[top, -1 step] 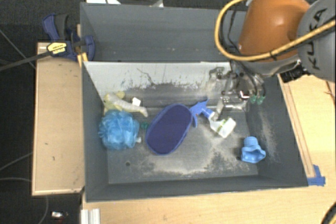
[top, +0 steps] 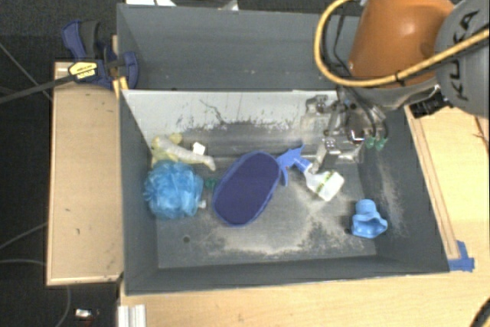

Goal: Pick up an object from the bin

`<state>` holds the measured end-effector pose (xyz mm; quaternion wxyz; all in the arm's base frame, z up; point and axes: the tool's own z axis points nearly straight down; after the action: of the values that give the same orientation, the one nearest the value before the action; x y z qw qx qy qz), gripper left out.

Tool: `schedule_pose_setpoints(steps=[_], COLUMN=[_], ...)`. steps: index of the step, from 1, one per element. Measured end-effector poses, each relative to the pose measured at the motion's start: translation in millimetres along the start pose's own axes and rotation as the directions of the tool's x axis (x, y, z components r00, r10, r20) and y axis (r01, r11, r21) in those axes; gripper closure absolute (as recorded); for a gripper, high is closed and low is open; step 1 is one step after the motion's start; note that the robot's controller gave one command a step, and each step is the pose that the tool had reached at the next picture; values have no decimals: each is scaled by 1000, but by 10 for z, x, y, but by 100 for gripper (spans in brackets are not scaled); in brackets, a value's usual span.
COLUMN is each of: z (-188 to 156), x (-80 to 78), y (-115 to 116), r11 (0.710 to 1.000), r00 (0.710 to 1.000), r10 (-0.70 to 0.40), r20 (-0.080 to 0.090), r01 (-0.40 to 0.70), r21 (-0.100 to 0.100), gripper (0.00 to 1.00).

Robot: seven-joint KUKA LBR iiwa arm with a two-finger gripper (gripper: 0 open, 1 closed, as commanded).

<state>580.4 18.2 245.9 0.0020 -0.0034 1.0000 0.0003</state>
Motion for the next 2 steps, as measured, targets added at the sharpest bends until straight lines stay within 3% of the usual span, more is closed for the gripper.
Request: schedule_pose_setpoints(steps=[1,2], z=[582,845], x=[-12,-83], y=[4,69], r11=[989,998], r00=[989,998], r10=[149,59], r20=[3,4], r01=[-149,-59], r21=[-1,0], gripper=[0,0])
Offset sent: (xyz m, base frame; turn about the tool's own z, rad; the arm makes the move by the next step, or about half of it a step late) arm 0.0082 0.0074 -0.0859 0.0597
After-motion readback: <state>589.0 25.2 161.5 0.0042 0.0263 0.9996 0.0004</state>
